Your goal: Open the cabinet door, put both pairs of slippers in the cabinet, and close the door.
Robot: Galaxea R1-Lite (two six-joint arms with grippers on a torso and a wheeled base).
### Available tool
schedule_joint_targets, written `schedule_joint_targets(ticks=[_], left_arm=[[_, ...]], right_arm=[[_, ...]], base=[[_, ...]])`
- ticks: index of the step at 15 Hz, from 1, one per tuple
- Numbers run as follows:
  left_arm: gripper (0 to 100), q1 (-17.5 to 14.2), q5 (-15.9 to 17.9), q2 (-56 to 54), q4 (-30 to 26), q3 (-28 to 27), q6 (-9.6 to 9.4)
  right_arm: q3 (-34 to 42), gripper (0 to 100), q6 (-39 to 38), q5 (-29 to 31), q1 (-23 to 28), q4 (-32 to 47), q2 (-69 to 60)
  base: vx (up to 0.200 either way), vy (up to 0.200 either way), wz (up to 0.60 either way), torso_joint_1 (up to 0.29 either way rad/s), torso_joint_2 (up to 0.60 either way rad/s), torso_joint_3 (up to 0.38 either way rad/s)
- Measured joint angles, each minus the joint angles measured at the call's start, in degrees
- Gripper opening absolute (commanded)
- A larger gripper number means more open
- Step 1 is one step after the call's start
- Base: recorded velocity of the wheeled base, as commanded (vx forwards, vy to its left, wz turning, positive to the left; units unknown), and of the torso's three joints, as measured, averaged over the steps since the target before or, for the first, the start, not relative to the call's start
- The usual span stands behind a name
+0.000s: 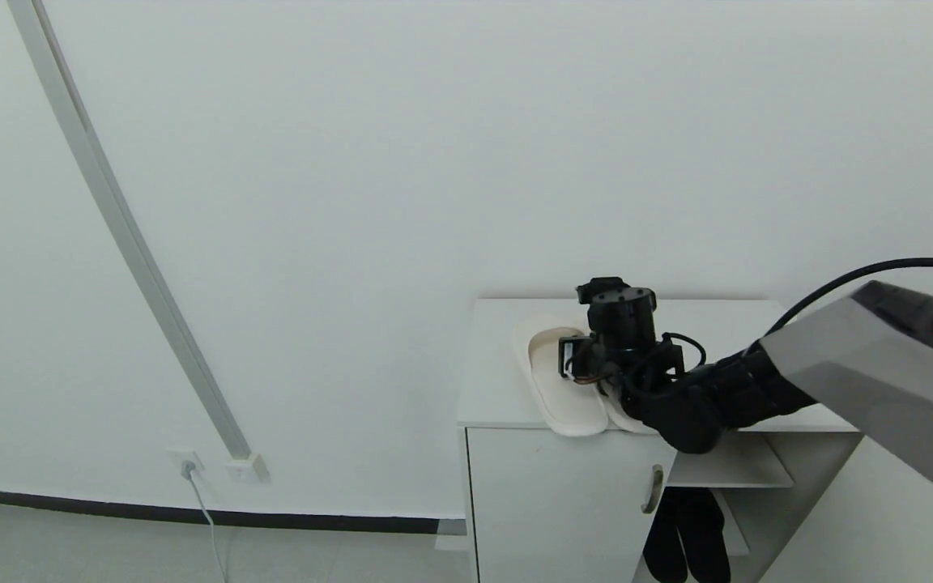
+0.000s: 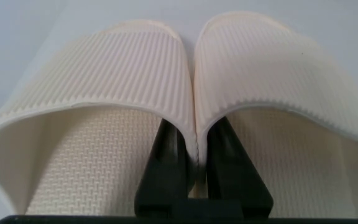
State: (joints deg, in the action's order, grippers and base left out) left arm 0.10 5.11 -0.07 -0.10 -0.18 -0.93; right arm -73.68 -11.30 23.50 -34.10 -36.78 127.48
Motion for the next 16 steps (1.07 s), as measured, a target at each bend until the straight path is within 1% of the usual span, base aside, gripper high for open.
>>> schedule_joint_targets(ticks=[3, 6, 8, 9, 11, 16], left_arm=[[0, 0.00, -0.71, 0.00, 0.00, 0.00, 0.04], [0, 0.00, -0.73, 0.00, -0.01, 0.00, 0.04], [0, 0.00, -0.73, 0.00, 0.00, 0.00, 0.06], [0, 0.00, -0.73, 0.00, 0.00, 0.00, 0.09], [0, 0.00, -0.73, 0.00, 0.00, 0.00, 0.33], [0, 0.00, -0.73, 0.00, 0.00, 0.00, 0.61]], right_arm=[[15.21, 0, 2.35, -6.10, -1.45, -3.40, -11.43], [27.36, 0, 3.64, -12.78, -3.46, -4.60, -22.63], [34.27, 0, 3.50, -14.97, -5.07, -4.82, -29.11], [36.58, 0, 3.01, -15.27, -5.97, -4.82, -31.52], [38.77, 0, 2.63, -15.25, -7.02, -4.79, -33.77], [41.11, 0, 2.68, -14.81, -8.66, -4.85, -36.24]], base=[[0.000, 0.000, 0.00, 0.000, 0.00, 0.000], [0.000, 0.000, 0.00, 0.000, 0.00, 0.000], [0.000, 0.000, 0.00, 0.000, 0.00, 0.000], [0.000, 0.000, 0.00, 0.000, 0.00, 0.000], [0.000, 0.000, 0.00, 0.000, 0.00, 0.000], [0.000, 0.000, 0.00, 0.000, 0.00, 0.000]])
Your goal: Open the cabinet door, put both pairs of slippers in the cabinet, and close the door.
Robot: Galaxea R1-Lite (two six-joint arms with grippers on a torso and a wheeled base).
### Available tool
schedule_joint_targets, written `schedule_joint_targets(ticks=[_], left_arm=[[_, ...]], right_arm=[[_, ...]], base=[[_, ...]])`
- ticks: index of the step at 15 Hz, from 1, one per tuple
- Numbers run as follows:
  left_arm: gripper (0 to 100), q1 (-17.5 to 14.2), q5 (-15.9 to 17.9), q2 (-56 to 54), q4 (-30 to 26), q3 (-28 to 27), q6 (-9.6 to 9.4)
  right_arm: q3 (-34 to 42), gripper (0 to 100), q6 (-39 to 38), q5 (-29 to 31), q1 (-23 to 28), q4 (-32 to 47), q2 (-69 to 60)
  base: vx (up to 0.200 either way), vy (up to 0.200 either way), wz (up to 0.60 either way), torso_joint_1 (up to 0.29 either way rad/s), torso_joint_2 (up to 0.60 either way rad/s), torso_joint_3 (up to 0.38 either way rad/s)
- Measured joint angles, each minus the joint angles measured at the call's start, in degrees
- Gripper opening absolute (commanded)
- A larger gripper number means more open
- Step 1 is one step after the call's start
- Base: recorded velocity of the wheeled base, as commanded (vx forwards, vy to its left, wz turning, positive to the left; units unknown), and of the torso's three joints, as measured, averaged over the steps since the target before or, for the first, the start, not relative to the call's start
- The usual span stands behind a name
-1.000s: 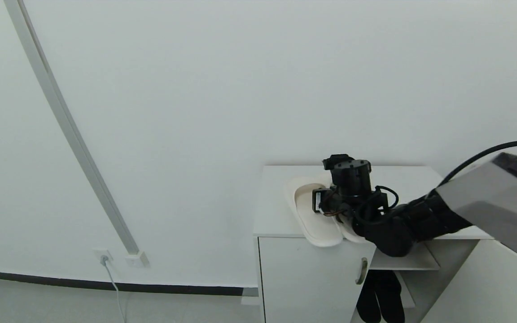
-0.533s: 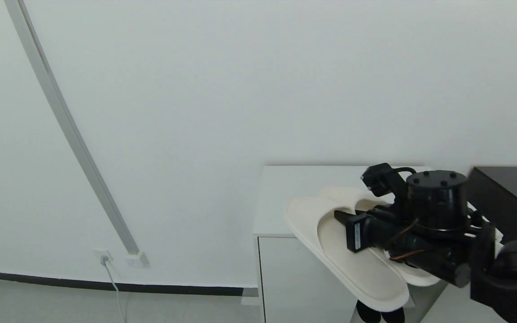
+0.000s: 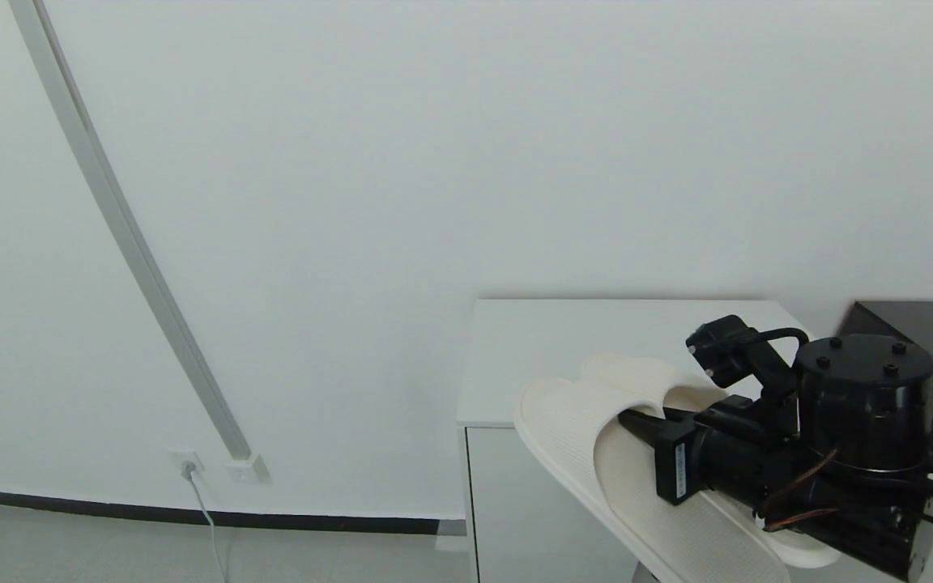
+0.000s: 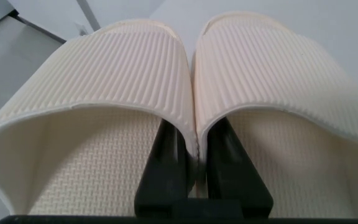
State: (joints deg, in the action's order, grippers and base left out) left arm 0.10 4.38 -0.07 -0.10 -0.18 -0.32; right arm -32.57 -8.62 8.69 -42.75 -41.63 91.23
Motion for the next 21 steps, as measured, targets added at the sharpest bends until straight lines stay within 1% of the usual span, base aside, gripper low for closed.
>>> schedule_joint_targets(ticks=[2, 10, 21], left_arm=[[0, -0.02, 0.02, 0.00, 0.00, 0.00, 0.05], [0, -0.02, 0.00, 0.00, 0.02, 0.00, 0.05], [0, -0.02, 0.02, 0.00, 0.02, 0.02, 0.13]], right_arm=[[0.22, 0, 0.00, 0.06, -0.85, -0.09, -0.26], [0.90, 0, 0.06, 0.00, -1.26, -0.09, -0.22], [1.90, 0, 0.37, 0.20, -1.26, -0.27, 0.52]], base=[[0.000, 0.000, 0.00, 0.000, 0.00, 0.000], [-0.200, 0.000, 0.00, 0.002, 0.00, 0.003], [0.000, 0.000, 0.00, 0.000, 0.00, 0.000]])
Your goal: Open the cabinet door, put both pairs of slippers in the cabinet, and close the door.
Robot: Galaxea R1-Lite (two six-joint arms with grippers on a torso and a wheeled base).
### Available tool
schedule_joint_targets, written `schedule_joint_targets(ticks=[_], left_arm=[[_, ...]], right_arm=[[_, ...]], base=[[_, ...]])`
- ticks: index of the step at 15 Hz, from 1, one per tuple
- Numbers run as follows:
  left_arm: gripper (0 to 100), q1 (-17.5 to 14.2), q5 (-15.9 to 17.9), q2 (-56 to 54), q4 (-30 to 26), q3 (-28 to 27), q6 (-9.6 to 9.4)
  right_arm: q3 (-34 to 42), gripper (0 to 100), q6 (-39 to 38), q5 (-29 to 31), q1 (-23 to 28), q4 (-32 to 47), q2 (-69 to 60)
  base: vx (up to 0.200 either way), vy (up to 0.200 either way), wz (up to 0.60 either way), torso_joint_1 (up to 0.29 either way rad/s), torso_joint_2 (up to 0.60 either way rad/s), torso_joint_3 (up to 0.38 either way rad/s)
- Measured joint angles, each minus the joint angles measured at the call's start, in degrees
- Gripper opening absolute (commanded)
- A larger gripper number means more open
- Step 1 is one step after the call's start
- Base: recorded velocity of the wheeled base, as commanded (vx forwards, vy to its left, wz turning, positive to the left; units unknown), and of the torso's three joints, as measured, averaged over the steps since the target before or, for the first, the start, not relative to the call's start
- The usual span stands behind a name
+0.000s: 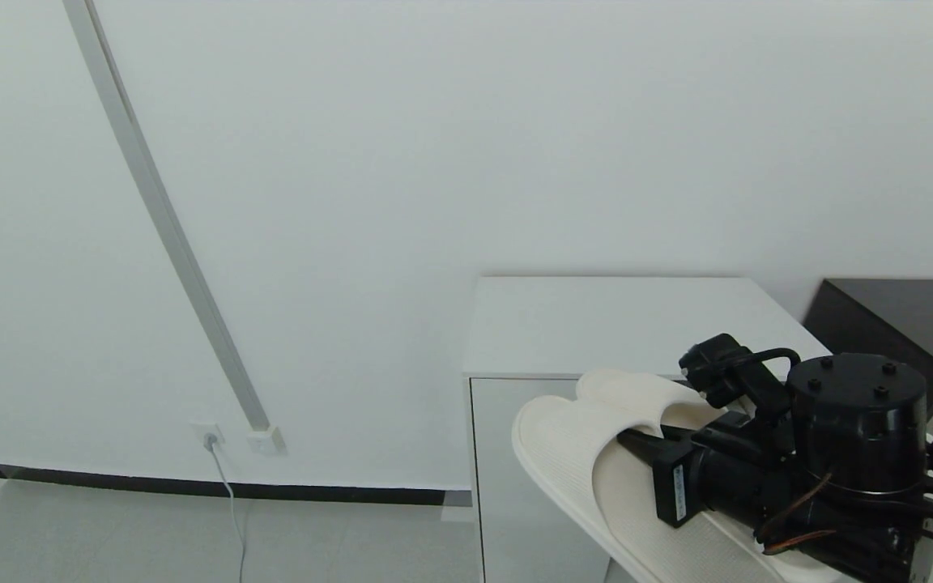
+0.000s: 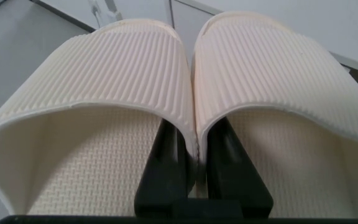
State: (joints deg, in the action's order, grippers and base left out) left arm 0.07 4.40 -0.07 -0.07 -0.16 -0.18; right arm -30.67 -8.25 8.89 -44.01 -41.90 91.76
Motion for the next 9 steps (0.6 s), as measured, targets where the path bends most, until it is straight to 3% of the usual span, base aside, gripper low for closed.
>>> schedule_joint_targets(ticks=[5, 9], left_arm=[[0, 0.02, -0.02, 0.00, -0.02, 0.00, 0.00], [0, 0.04, -0.02, 0.00, 0.00, -0.02, 0.02]], right_arm=[[0.17, 0, -0.01, -0.02, 0.00, -0.02, 0.09], [0.27, 0, 0.00, -0.02, -0.12, -0.02, 0.13]], base=[[0.000, 0.000, 0.00, 0.000, 0.00, 0.000], [0.000, -0.200, 0.00, 0.002, 0.00, 0.004]])
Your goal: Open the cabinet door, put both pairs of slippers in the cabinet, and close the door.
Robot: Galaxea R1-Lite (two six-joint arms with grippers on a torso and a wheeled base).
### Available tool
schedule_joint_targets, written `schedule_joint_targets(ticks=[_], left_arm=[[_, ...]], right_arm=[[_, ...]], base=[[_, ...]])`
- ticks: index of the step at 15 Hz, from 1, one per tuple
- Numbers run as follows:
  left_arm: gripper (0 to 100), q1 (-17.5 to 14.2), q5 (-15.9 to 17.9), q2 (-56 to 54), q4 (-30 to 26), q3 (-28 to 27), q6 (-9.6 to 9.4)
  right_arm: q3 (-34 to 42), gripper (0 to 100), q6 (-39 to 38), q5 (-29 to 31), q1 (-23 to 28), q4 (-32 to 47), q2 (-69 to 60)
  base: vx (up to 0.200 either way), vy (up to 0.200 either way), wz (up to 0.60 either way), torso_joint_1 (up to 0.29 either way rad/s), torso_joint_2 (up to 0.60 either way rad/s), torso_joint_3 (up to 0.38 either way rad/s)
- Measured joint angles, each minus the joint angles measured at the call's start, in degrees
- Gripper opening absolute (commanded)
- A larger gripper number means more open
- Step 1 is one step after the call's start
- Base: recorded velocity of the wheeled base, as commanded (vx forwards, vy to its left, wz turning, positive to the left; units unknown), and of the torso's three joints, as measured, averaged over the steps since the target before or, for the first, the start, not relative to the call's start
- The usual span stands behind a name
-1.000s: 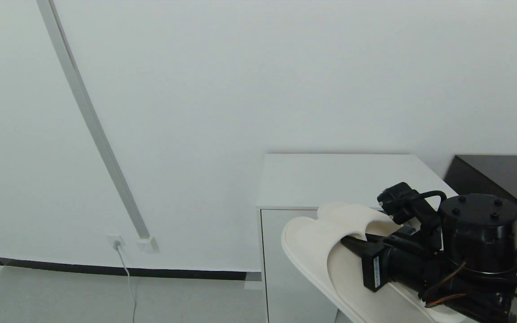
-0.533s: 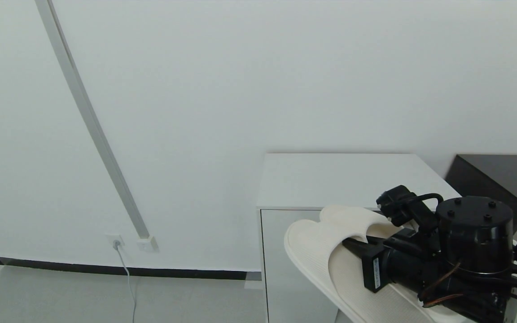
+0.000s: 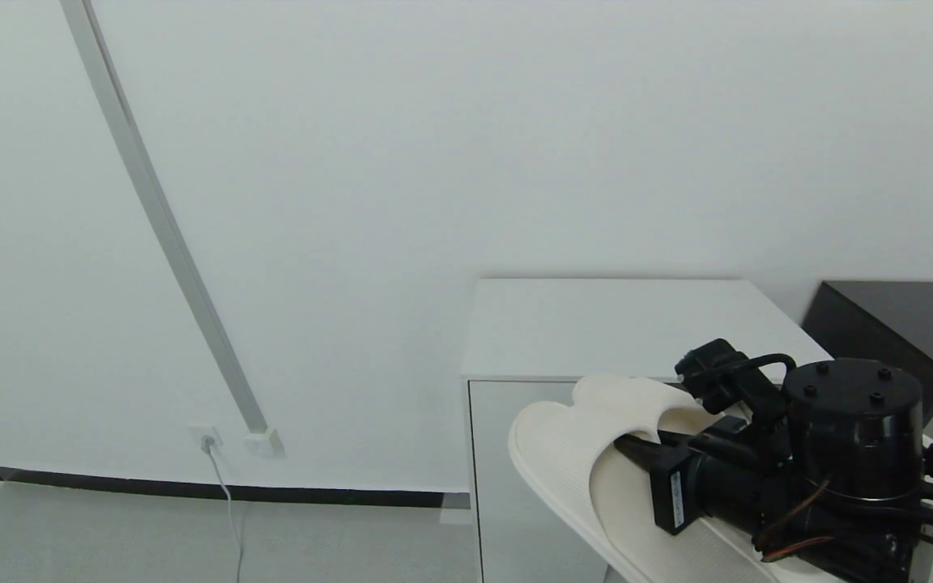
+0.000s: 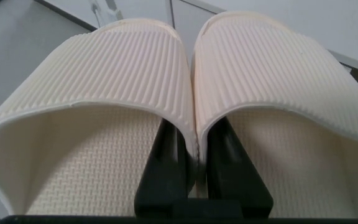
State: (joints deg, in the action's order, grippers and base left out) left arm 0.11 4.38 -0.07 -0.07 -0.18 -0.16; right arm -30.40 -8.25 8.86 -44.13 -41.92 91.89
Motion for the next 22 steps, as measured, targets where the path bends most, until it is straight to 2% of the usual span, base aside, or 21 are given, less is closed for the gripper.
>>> schedule_joint_targets(ticks=[16, 22], left_arm=[[0, 0.00, 0.02, 0.00, -0.02, 0.00, -0.02], [0, -0.01, 0.00, 0.00, -0.02, -0.02, -0.02]], right_arm=[[0.74, 0, -0.01, 0.00, 0.30, -0.06, 0.00], [2.51, 0, 2.05, -0.33, 0.26, -1.76, 0.09]], base=[[0.000, -0.200, 0.00, 0.002, 0.00, 0.002], [0.000, 0.000, 0.00, 0.000, 0.00, 0.000]])
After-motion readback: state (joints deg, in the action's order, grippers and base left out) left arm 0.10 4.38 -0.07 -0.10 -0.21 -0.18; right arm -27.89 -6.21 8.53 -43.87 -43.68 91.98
